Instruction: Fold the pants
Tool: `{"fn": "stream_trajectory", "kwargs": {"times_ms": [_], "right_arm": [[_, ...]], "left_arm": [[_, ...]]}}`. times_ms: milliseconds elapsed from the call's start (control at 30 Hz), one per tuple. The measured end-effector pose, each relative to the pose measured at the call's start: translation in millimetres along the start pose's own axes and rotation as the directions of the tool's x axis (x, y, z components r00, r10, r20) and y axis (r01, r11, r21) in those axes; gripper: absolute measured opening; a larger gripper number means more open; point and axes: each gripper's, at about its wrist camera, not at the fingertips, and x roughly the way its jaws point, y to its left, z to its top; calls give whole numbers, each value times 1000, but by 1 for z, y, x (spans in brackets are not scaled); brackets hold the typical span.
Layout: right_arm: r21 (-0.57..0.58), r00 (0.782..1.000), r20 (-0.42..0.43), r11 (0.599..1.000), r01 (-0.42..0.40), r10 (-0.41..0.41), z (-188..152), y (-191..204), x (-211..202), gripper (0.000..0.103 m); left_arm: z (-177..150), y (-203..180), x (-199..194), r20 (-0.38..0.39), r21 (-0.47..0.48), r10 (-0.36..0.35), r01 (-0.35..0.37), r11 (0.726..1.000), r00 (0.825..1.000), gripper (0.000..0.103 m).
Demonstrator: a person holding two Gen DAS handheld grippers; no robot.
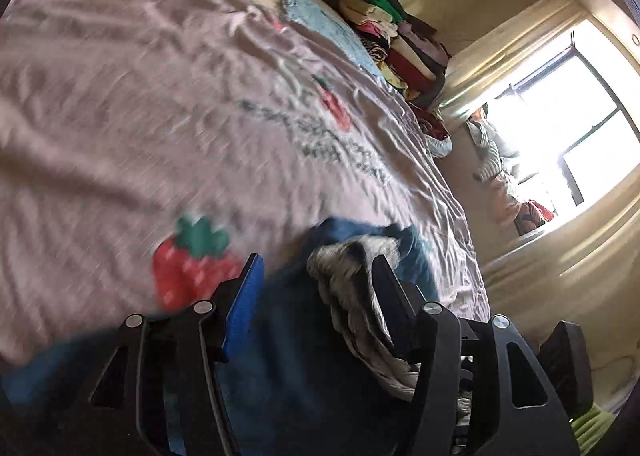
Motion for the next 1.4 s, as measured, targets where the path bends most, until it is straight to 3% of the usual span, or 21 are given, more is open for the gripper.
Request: {"fn": "stream_trajectory", "kwargs": {"times_ms": [67, 167, 267, 300, 433, 533, 633, 833, 967, 1167, 1267, 1367, 1400], "right_arm": [[-35, 999, -13, 999, 32, -33, 0, 9, 4, 17], [-37, 1000, 8, 999, 5, -4, 0, 13, -3, 27], [-20, 993, 83, 996, -87, 89, 3, 14, -29, 38], [-7, 989, 107, 995, -103, 104, 3, 11, -38, 45], [4, 981, 172, 996, -92, 90, -3, -1, -73, 56], [-2, 982, 176, 997, -76, 75, -12, -9, -85, 58], [-36, 989, 131, 998, -58, 62, -26, -6, -81, 58], [-183, 996, 49, 981, -62, 72, -44, 33, -53, 53], [-273, 1000, 3, 962, 9, -9, -42, 51, -29, 48], [-243, 1000, -22, 970, -24, 20, -46, 45, -18, 46], [-248, 998, 19, 967, -52, 58, -51, 41, -33, 46], [-267, 1000, -3, 963, -22, 21, -55, 44, -25, 46], [-277, 1000, -13, 961, -13, 9, -57, 45, -21, 46]], "left_arm": [[-6, 3, -3, 0, -13, -13, 13, 1000, 1000, 57], [-10, 1, -6, -6, 0, -23, 23, 1000, 1000, 62], [-11, -3, -3, -8, 5, -35, 35, 999, 999, 67], [-11, -3, -1, -9, 2, -42, 42, 999, 999, 67], [-16, -5, -2, -11, 0, -54, 54, 999, 998, 67], [-19, -8, 1, -19, 1, -54, 54, 999, 998, 68], [-20, -13, 5, -30, 9, -53, 53, 999, 998, 78], [-18, -20, 18, -66, 24, -26, 28, 999, 997, 78], [-13, -19, 26, -81, 23, -4, 6, 1000, 997, 78], [-4, -21, 36, -86, 32, 20, -17, 999, 996, 77], [-1, -22, 41, -94, 38, 31, -28, 999, 995, 77], [4, -20, 47, -96, 33, 28, -25, 999, 995, 76], [4, -20, 46, -94, 31, 29, -26, 999, 995, 69]]}}
